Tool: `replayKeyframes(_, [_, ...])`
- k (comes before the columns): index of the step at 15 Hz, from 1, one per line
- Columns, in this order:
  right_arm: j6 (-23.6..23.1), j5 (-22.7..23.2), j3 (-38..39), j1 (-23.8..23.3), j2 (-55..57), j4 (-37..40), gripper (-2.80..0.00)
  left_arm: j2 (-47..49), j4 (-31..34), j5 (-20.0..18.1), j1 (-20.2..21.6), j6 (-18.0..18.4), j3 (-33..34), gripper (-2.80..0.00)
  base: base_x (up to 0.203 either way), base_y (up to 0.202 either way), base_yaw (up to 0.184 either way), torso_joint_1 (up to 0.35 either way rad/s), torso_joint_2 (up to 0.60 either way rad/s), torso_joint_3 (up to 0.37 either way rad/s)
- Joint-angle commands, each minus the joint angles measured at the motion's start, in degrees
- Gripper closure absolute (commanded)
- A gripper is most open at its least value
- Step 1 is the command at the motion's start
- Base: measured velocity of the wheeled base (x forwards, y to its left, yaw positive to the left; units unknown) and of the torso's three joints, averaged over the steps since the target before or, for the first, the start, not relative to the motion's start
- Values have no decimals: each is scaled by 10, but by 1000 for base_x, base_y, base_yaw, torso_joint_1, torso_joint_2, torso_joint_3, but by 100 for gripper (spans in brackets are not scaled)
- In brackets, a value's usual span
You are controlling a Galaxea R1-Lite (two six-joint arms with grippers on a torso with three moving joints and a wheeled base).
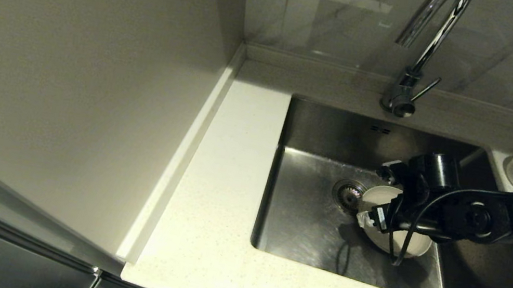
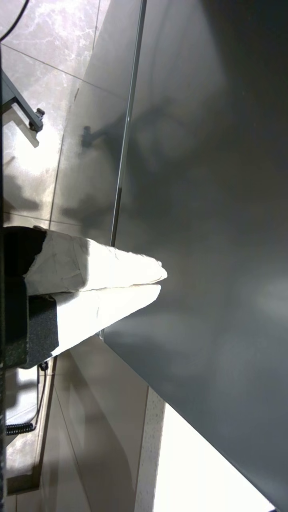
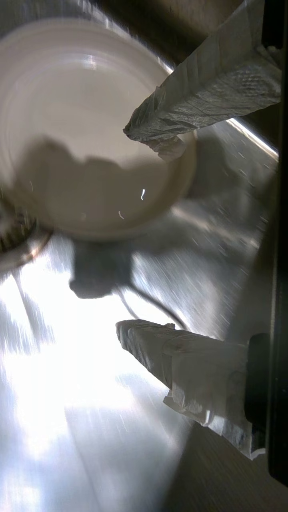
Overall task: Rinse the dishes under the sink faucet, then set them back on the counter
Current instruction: Put a plate back to the table from the sink
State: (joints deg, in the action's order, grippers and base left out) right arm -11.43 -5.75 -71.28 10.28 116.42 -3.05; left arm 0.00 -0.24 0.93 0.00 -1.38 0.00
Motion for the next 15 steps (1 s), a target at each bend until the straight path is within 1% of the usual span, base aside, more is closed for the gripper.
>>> replayKeyframes(1, [15,17,-72,-1,-25,189,-280,-1,0,0,0,0,0,0,0,0,0,0,0,0])
replayKeyframes(3, [37,22,-184,0,-23,389,-280,-1,0,0,0,0,0,0,0,0,0,0,0,0])
replayKeyframes(4, [45,23,-226,0,-20,456,-280,-1,0,0,0,0,0,0,0,0,0,0,0,0])
replayKeyframes(5, [53,22,-249,1,-11,497,-280,-1,0,0,0,0,0,0,0,0,0,0,0,0])
replayKeyframes(6, [56,3,-254,1,-3,503,-280,-1,0,0,0,0,0,0,0,0,0,0,0,0])
replayKeyframes(7, [57,-34,-256,6,4,503,-280,-1,0,0,0,0,0,0,0,0,0,0,0,0])
replayKeyframes(8, [68,-65,-259,11,18,492,-280,-1,0,0,0,0,0,0,0,0,0,0,0,0])
replayKeyframes(9, [110,-73,-258,22,32,448,-280,-1,0,0,0,0,0,0,0,0,0,0,0,0])
replayKeyframes(10, [157,-87,-253,36,45,391,-280,-1,0,0,0,0,0,0,0,0,0,0,0,0])
replayKeyframes(11, [196,-116,-241,52,63,324,-280,-1,0,0,0,0,0,0,0,0,0,0,0,0])
replayKeyframes(12, [218,-145,-222,65,80,260,-280,-1,0,0,0,0,0,0,0,0,0,0,0,0])
replayKeyframes(14, [233,-170,-190,78,116,156,-280,-1,0,0,0,0,0,0,0,0,0,0,0,0])
replayKeyframes(15, [235,-183,-187,80,134,128,-280,-1,0,0,0,0,0,0,0,0,0,0,0,0])
